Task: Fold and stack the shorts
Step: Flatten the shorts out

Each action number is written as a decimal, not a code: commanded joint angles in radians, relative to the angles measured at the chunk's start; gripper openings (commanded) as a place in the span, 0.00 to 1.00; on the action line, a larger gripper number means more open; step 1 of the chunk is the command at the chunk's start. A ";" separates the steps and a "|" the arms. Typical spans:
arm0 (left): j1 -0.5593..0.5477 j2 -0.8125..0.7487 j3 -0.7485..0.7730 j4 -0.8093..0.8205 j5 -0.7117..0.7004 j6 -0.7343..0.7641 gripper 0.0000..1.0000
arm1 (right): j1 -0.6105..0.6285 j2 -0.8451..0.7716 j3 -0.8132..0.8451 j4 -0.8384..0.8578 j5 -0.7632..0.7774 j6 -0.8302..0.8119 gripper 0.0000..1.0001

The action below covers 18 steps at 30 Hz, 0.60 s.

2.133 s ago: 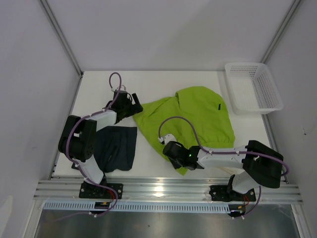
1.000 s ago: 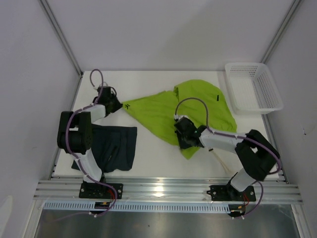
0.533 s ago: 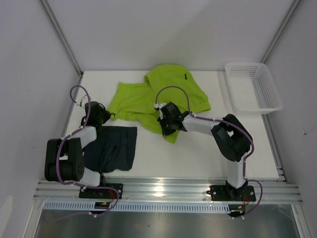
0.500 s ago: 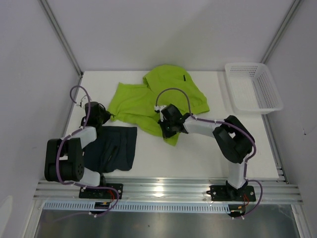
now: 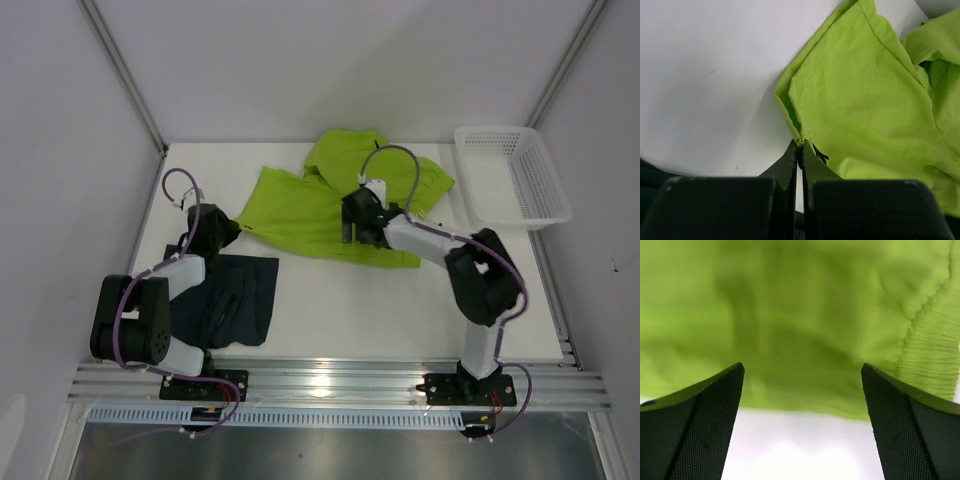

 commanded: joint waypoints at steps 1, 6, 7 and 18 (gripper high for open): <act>-0.003 -0.040 0.042 0.045 -0.047 0.039 0.00 | 0.096 0.275 0.306 -0.102 0.511 0.160 0.99; -0.006 -0.057 0.048 0.033 -0.048 0.048 0.00 | 0.153 0.705 0.891 -0.588 0.692 0.248 0.99; -0.006 -0.059 0.051 0.028 -0.050 0.050 0.00 | 0.156 0.756 1.029 -0.630 0.699 0.244 1.00; -0.006 -0.066 0.062 0.016 -0.047 0.050 0.00 | 0.137 0.824 1.050 -0.566 0.623 0.133 0.99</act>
